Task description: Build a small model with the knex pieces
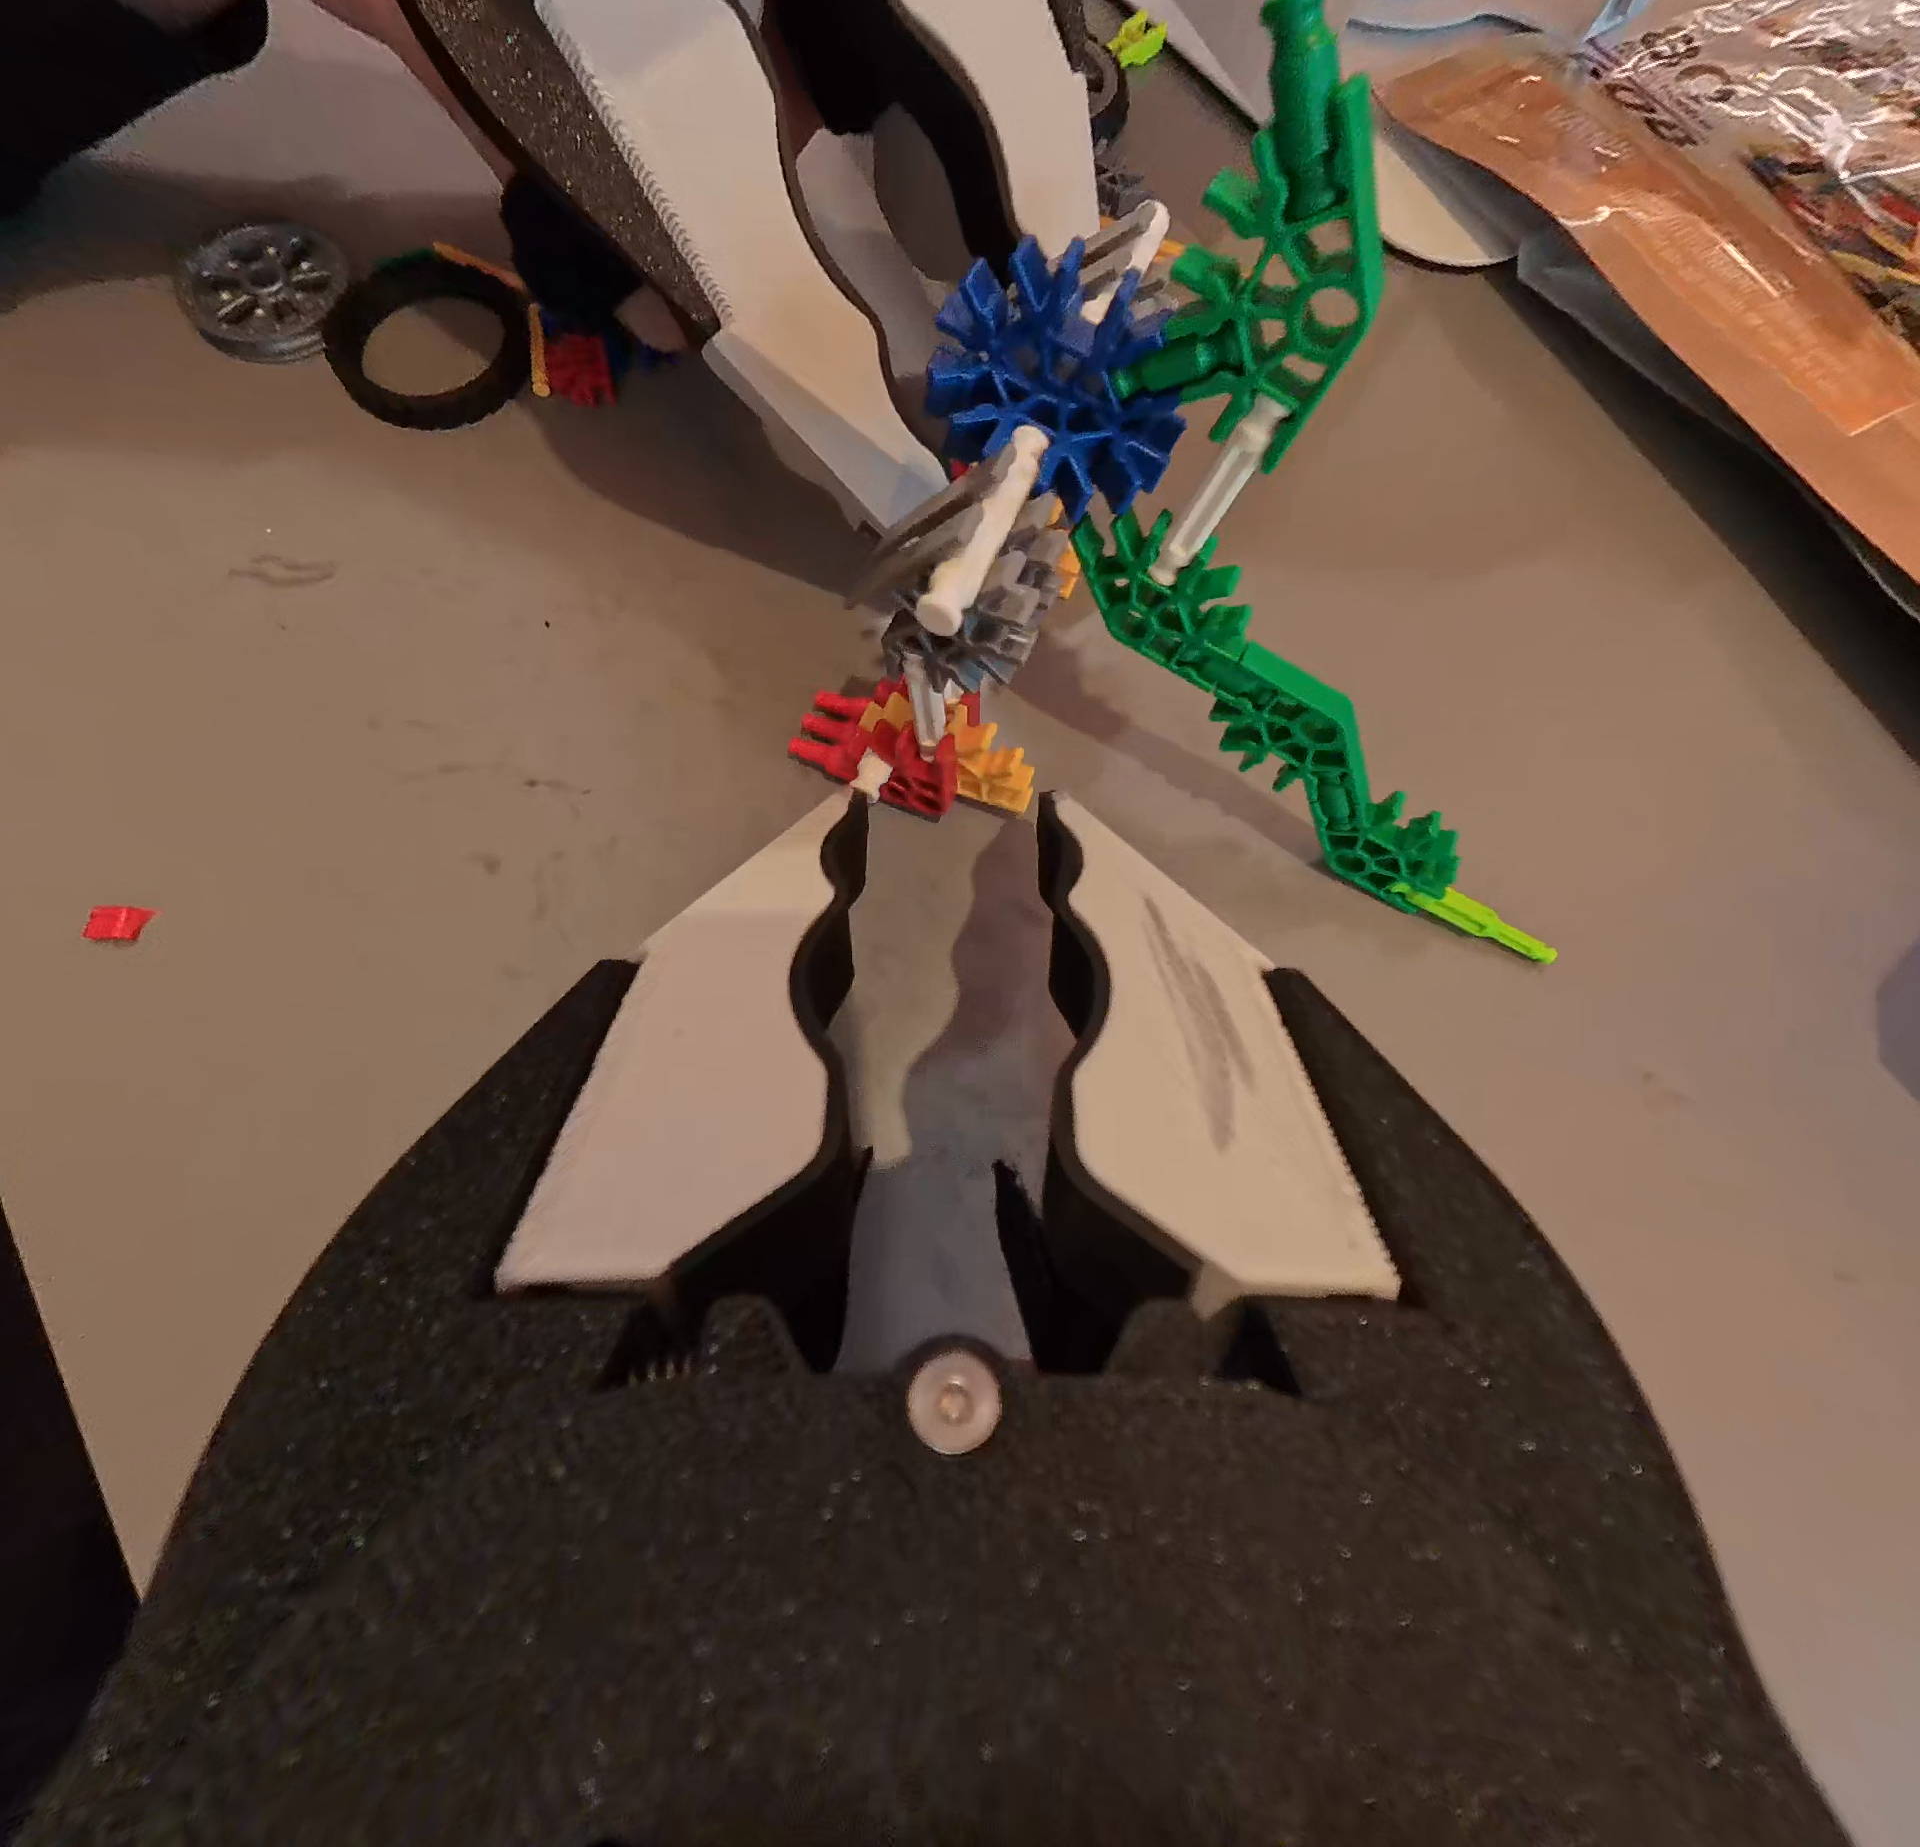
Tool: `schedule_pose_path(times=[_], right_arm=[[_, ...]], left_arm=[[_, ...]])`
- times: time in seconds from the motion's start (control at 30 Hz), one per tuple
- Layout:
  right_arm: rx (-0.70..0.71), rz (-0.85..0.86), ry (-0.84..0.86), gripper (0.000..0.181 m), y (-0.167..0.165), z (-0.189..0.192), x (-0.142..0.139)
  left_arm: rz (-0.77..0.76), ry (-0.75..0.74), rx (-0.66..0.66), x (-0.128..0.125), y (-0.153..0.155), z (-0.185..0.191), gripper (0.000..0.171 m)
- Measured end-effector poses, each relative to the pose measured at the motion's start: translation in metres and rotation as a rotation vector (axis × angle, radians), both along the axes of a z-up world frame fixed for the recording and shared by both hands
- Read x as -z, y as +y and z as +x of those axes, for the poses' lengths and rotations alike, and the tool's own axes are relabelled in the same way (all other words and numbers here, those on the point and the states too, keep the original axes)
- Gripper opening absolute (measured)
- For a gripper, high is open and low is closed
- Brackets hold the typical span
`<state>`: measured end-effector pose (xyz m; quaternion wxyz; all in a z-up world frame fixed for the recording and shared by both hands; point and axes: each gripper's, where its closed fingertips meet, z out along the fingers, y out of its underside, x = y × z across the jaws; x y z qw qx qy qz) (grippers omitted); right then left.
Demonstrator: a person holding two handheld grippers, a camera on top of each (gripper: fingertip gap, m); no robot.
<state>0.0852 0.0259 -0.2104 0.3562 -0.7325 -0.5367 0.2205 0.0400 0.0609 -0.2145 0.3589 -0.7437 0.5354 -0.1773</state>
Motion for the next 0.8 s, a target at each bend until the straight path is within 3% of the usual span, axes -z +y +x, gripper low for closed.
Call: schedule_pose_path(times=[0.2,0.37,0.5,0.8], right_arm=[[-0.029,-0.004,-0.004,0.028,-0.006,-0.01,0.004],[-0.024,-0.01,0.025,0.028,-0.006,-0.009,-0.001],[-0.033,-0.011,0.022,0.029,-0.009,-0.016,0.001],[-0.044,-0.007,-0.017,0.024,-0.009,-0.018,0.007]], left_arm=[[-0.033,0.033,0.029,0.009,-0.01,-0.002,0.044],[-0.04,-0.025,-0.015,-0.002,-0.005,-0.018,0.041],[-0.044,0.018,0.0,0.006,-0.007,-0.017,0.034],[-0.029,0.051,0.006,0.01,-0.009,-0.014,0.035]])
